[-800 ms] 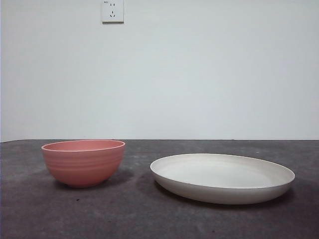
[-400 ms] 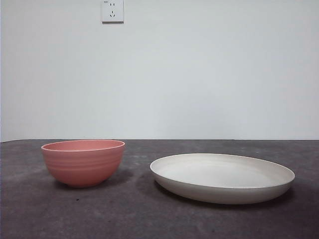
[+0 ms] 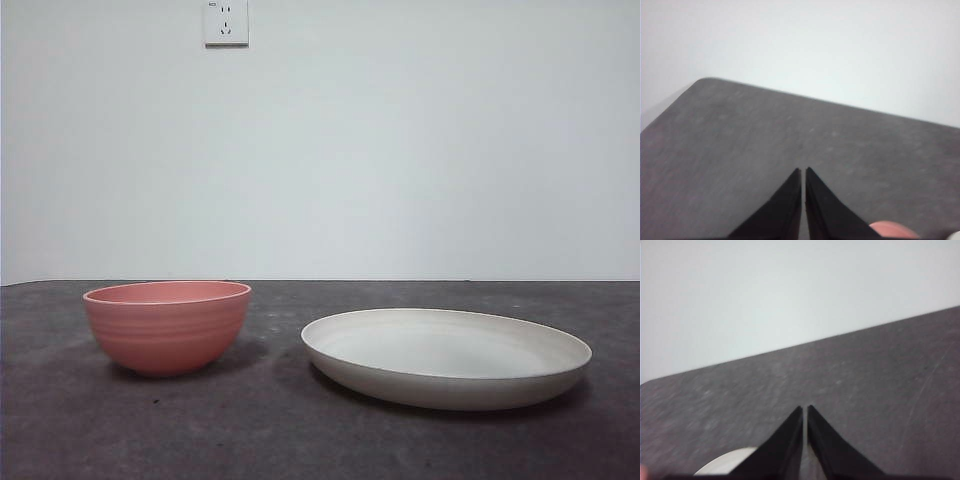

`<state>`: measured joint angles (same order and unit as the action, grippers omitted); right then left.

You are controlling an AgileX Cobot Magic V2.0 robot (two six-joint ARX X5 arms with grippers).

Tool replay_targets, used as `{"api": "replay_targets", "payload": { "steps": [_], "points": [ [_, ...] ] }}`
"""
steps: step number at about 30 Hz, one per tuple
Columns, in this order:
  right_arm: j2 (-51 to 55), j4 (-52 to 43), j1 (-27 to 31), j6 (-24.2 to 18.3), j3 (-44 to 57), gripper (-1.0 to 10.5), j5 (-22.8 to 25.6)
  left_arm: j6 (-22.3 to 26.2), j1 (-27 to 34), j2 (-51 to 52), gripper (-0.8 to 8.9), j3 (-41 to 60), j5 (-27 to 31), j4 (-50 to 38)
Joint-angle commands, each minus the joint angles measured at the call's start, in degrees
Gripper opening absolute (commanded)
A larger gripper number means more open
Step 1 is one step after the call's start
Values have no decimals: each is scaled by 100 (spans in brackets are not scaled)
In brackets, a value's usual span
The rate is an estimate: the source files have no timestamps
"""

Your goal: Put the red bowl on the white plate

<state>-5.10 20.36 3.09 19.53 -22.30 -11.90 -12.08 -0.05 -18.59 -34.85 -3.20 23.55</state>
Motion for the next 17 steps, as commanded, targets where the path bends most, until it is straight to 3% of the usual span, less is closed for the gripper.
{"api": "replay_targets", "payload": {
  "steps": [1, 10, 17],
  "points": [
    [-243, 398, 2, 85, -479, 10, -291, -68, -2, -317, 16, -684, -350, 120],
    [-1078, 638, -245, 37, -1294, 10, -1169, -105, -2, -1303, 16, -1851, -1449, 994],
    [-1945, 841, -492, -136, -1709, 10, -2155, -57, -61, -1823, 16, -2017, -2599, 1552]
  ]
}}
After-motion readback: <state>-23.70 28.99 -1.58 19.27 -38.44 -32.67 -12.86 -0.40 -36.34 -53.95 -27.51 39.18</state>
